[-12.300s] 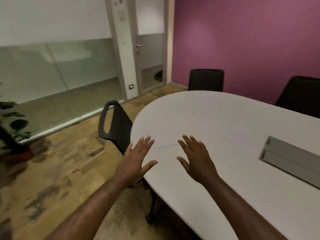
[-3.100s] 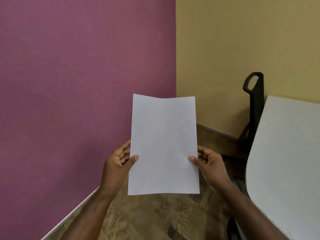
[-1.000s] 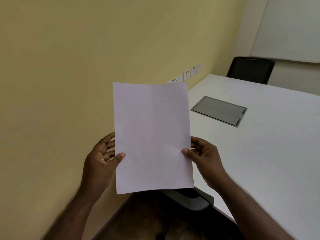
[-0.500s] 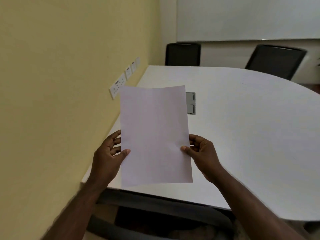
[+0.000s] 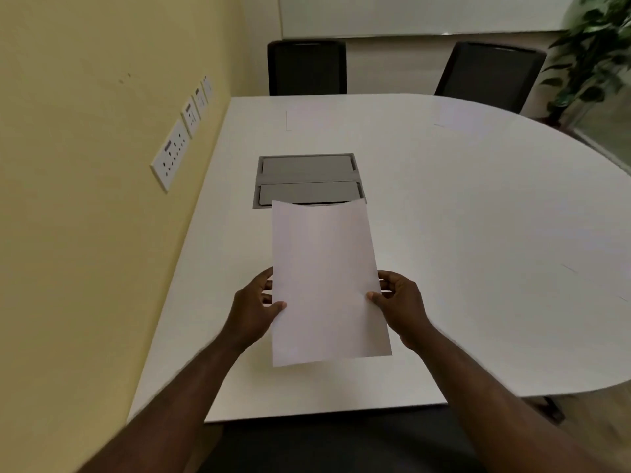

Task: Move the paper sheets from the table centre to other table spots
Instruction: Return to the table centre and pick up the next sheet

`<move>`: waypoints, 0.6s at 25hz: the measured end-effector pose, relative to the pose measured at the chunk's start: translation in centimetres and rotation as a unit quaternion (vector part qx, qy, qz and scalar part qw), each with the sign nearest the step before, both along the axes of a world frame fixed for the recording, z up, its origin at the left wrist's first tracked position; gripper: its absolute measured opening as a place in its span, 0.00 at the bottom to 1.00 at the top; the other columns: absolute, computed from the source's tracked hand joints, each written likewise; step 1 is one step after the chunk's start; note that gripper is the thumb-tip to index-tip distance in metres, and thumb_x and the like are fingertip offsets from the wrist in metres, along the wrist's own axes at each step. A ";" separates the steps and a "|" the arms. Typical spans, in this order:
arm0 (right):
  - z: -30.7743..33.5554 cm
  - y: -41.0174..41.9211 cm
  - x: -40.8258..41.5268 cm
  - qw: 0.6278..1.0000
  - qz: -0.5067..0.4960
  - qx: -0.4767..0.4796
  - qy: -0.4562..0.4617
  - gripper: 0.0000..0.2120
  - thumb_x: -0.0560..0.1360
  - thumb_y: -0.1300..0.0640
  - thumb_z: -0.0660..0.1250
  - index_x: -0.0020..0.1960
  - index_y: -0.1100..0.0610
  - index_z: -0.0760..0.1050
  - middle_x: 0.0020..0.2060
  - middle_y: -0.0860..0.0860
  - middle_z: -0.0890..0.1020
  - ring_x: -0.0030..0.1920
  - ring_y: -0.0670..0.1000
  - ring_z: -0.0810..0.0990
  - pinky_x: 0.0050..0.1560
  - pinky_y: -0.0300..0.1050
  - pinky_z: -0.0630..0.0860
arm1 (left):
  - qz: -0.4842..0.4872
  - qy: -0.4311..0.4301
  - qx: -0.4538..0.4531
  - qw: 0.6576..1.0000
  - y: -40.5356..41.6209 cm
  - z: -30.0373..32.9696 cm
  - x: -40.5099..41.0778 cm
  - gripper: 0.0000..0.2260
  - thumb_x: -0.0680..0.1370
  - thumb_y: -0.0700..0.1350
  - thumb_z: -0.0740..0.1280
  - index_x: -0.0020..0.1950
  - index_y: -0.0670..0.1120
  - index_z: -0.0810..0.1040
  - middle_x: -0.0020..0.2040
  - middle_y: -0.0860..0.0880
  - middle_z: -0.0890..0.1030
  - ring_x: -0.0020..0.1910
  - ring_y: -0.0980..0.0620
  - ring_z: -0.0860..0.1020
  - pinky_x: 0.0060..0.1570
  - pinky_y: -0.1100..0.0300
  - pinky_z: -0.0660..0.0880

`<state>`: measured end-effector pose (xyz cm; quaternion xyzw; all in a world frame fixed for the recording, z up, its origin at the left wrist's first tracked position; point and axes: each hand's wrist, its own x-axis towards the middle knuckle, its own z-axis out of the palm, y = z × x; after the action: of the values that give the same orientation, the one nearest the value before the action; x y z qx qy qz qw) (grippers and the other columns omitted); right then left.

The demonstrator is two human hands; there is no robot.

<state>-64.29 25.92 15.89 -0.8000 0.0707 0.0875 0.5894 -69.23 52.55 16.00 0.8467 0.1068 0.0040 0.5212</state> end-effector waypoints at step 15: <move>-13.6 2.0 4.9 0.981 0.042 -0.180 0.053 0.25 0.69 0.70 0.70 0.64 0.58 0.74 0.59 0.55 0.79 0.53 0.56 0.81 0.58 0.51 0.77 | -0.047 0.117 0.084 0.988 0.6 -14.5 6.0 0.39 0.70 0.34 0.72 0.77 0.46 0.57 0.61 0.44 0.78 0.37 0.61 0.78 0.35 0.79 0.70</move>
<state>-59.44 27.88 2.26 -0.8893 0.0826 0.1402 0.4274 -63.20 53.11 1.54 0.8863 0.1265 -0.1109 0.4314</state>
